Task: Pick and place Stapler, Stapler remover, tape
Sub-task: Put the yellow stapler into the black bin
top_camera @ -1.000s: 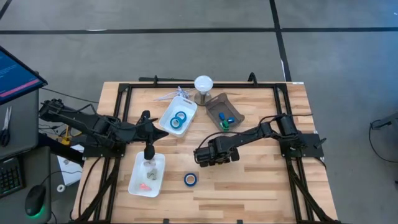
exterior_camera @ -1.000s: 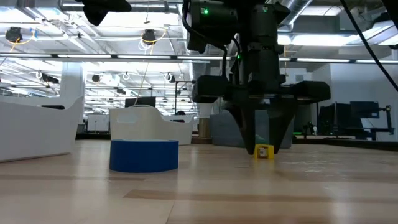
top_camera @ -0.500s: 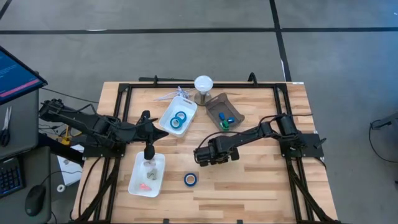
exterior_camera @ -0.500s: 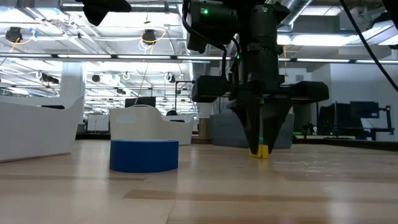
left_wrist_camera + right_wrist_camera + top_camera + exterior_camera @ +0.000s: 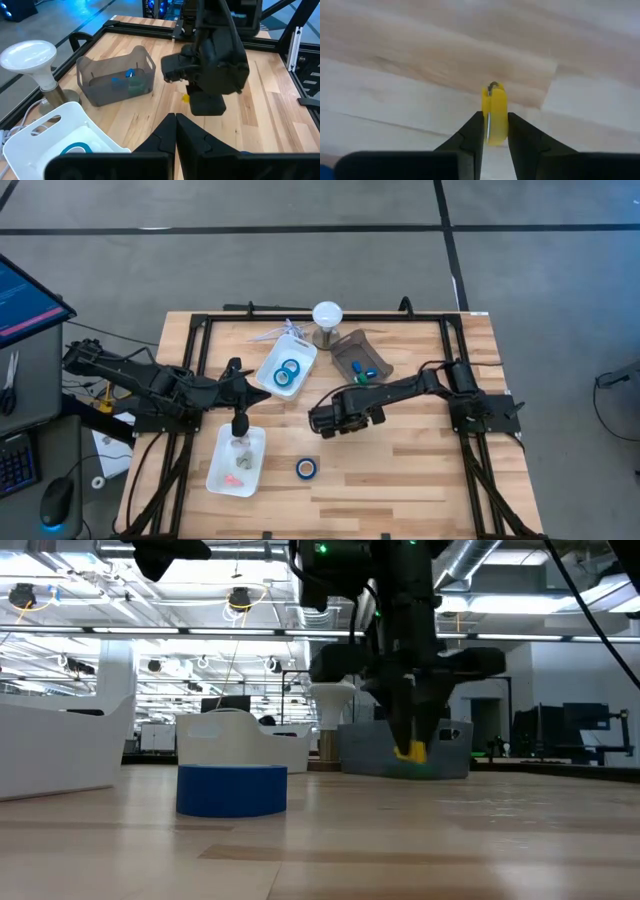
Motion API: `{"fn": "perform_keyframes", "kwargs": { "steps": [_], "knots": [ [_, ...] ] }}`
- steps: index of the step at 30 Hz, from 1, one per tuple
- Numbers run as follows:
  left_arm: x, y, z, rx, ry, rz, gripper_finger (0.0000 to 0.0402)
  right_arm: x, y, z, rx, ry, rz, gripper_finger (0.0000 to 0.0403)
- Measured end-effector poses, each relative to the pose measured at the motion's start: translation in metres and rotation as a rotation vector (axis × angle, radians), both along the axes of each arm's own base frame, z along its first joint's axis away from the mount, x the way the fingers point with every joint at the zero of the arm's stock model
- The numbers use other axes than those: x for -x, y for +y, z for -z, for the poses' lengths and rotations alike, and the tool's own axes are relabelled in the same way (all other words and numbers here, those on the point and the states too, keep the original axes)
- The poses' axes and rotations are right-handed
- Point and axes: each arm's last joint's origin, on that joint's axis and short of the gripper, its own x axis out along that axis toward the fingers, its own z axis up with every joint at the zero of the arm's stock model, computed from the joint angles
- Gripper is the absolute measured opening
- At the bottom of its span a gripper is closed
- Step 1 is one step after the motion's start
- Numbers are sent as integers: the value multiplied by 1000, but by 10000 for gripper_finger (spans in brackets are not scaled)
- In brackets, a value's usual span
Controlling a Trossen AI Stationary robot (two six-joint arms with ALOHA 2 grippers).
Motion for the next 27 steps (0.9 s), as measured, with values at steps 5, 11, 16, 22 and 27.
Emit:
{"fn": "perform_keyframes", "kwargs": {
  "steps": [5, 11, 16, 22, 27],
  "knots": [
    [0, 0, 0, 0, 0, 0, 2, -3, -19, -13, 23, 30, -37, 66],
    [0, 0, 0, 0, 0, 0, 2, -6, -47, -35, 54, 64, -80, 66],
    [0, 0, 0, 3, -1, -2, 2, -10, -75, -56, 106, 56, -118, 66],
    [0, 0, 0, 3, -1, -1, 2, -9, -111, -74, 147, 69, -161, 66],
    [0, 0, 0, 3, -1, -2, 2, -5, -143, -76, 141, 84, -202, 66]
  ]
}}
